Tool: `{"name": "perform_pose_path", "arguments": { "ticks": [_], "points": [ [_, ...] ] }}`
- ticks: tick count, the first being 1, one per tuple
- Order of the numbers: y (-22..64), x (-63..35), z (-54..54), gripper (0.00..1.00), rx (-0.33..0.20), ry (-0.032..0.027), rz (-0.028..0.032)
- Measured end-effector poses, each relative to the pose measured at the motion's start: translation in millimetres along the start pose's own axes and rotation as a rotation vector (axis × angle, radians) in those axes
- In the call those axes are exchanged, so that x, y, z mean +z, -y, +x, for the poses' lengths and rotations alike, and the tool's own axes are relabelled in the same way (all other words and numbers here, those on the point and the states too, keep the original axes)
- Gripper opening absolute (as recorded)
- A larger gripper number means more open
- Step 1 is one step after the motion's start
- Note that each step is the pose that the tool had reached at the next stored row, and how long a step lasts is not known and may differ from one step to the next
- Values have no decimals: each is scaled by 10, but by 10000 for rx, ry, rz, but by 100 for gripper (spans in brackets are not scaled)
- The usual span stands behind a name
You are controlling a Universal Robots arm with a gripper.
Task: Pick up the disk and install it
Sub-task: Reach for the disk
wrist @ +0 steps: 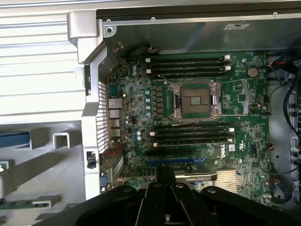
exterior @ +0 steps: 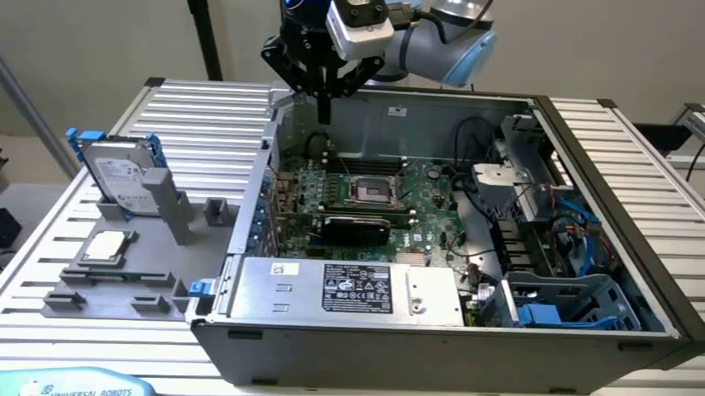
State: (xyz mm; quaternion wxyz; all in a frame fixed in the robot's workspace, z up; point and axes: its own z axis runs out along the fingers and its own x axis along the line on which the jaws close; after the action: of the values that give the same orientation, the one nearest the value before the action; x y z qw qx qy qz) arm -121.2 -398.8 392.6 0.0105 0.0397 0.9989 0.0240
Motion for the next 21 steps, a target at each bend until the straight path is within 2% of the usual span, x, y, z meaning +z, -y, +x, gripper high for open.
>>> {"name": "perform_pose_path", "arguments": {
  "ticks": [4,6,21],
  "points": [
    [1,0,5,11,3,0,0],
    [6,-2,47,11,2,-2,2],
    [61,-8,727,11,1,-15,1]
  ]
}}
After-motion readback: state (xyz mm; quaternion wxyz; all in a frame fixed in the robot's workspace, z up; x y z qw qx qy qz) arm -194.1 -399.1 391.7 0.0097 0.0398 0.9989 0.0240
